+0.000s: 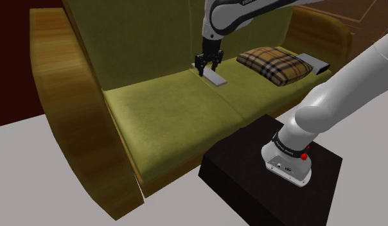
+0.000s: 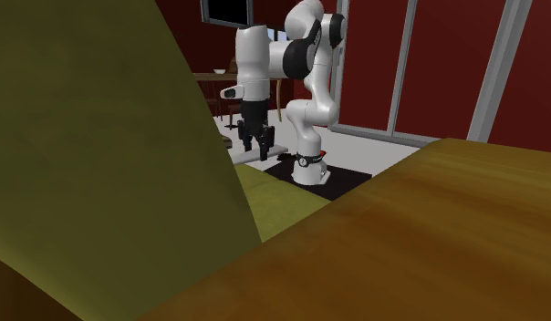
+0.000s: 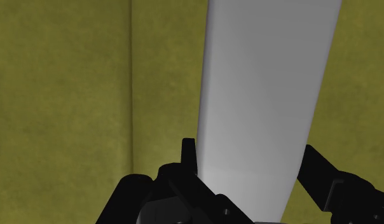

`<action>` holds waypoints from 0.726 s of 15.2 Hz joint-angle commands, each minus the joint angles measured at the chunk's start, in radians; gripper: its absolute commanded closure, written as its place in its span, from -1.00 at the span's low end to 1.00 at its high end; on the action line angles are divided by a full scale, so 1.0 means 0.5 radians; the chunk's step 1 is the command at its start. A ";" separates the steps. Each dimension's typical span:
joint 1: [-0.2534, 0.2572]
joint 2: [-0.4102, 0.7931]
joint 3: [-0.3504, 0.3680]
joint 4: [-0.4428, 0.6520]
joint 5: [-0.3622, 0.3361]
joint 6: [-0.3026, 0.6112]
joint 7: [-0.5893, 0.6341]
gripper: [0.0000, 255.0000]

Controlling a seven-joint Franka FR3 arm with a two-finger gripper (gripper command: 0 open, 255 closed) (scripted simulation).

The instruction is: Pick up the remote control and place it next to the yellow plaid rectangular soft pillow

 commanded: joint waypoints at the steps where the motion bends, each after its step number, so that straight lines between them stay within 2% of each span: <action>1: 0.001 -0.022 -0.001 0.032 0.002 -0.054 -0.001 1.00; 11: 0.001 -0.102 -0.011 0.216 0.008 -0.318 -0.010 1.00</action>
